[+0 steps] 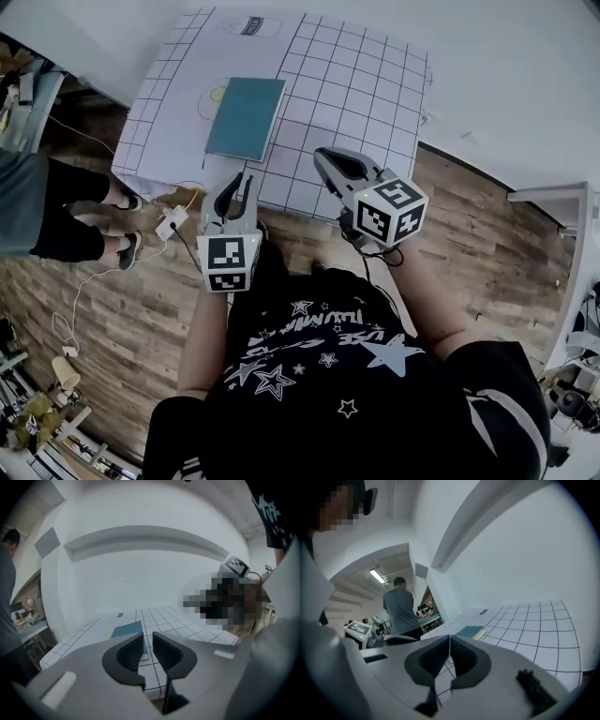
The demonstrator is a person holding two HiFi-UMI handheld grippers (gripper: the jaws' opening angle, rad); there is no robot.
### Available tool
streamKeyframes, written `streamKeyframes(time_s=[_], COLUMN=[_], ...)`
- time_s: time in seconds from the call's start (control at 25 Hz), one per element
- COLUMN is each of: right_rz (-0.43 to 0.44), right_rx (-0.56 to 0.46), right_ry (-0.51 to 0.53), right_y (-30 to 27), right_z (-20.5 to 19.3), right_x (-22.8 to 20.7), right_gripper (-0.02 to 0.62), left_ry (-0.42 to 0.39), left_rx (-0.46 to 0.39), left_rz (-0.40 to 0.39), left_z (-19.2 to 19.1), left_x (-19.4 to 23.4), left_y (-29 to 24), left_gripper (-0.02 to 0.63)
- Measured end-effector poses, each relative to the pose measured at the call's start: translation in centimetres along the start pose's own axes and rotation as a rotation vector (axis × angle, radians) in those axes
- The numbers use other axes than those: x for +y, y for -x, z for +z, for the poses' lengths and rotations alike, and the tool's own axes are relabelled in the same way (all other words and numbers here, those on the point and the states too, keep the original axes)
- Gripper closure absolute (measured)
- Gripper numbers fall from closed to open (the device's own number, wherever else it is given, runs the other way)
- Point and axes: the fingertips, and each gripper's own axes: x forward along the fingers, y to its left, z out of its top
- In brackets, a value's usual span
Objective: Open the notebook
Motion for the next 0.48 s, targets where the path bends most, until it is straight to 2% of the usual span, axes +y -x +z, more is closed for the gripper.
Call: streamKeyframes(time_s=[0.16,0.36,0.48], right_rz=[-0.06,-0.126,-0.159], right_rx=[-0.005,-0.005,-0.003], right_ry=[-0.034,-0.072,-0.09], right_y=[-1.5,-2.5,-2.8], right_z=[0.7,0.7,0.6], right_x=[-1.2,-2.4,-3.0], right_gripper=[0.578,0.578,0.577], left_ry=[-0.131,-0.335,-0.435], left_rx=[0.075,0.191,0.229], left_rz=[-0.064,-0.148,-0.149], left_z=[-1.6,-4.5,-5.7], left_x=[0.7,0.4,0.5], left_y=[-3.4,-7.3,-8.9], left_gripper=[0.489,0.429,0.4])
